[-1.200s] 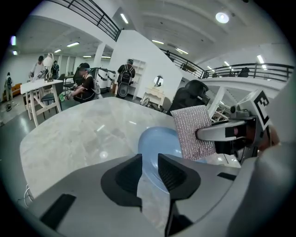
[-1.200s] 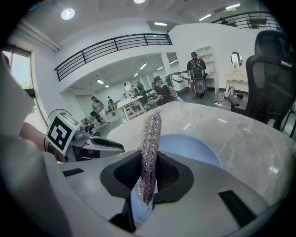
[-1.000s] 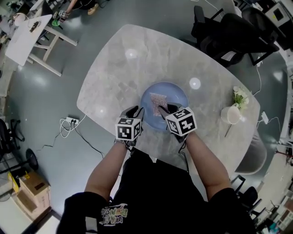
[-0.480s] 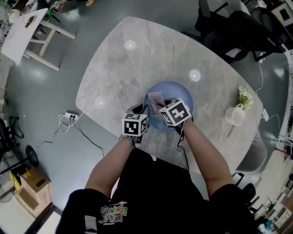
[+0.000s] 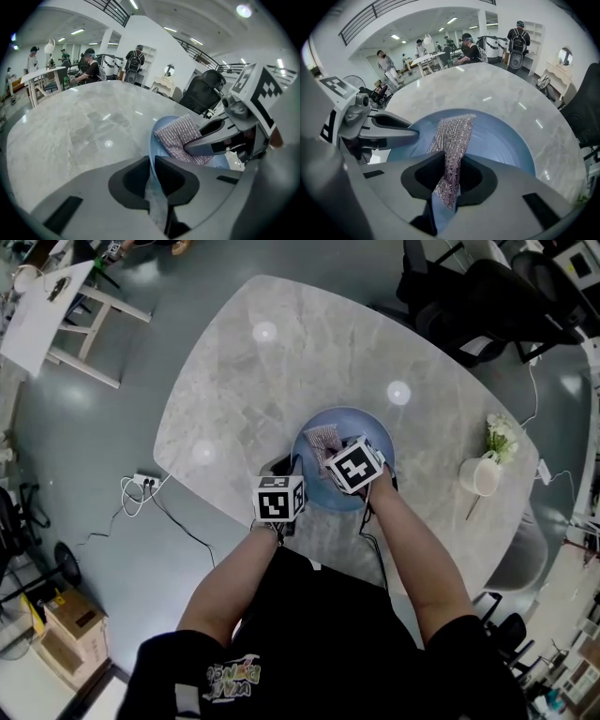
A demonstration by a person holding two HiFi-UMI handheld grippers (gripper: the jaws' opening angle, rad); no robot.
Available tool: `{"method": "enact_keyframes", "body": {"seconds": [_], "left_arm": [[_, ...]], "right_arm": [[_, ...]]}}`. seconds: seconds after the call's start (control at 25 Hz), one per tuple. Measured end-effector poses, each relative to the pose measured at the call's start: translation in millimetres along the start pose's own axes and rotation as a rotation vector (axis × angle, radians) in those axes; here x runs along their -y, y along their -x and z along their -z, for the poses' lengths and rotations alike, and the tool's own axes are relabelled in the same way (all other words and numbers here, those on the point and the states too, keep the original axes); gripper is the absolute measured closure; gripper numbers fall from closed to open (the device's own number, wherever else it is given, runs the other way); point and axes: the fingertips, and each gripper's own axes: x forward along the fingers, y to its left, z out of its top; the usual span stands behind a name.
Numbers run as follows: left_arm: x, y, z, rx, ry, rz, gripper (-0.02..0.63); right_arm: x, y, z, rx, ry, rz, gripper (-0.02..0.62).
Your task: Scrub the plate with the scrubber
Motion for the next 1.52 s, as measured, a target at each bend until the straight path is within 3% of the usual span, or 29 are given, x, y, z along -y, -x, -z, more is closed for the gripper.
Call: {"method": "enact_keyframes", "body": {"seconds": [0.36,0.92,1.28,1.52], "left_arm": [[-0.5,0.5,0.4,0.004,-0.005,-0.028,0.560],[-0.1,1.6,0.6,0.013,-0.004,-0.036,0.558],[0.5,1.1,0.6,0.016,-0.006,-0.041,0.558],[0.5,2.5,0.9,0.016,-0.007,-0.046,0.558]], "right_arm": [[42.3,15.4,17.2,-0.051,0.012,0.147,0.512],[95.6,42.2,29.9,-0.113,0.216,0.457,0.515],[107.4,49.3,35.5,-0.084,0.241,0.553,0.517],[111.9,57.5,42.9,-0.036,0.170,0.555,0.515]]}}
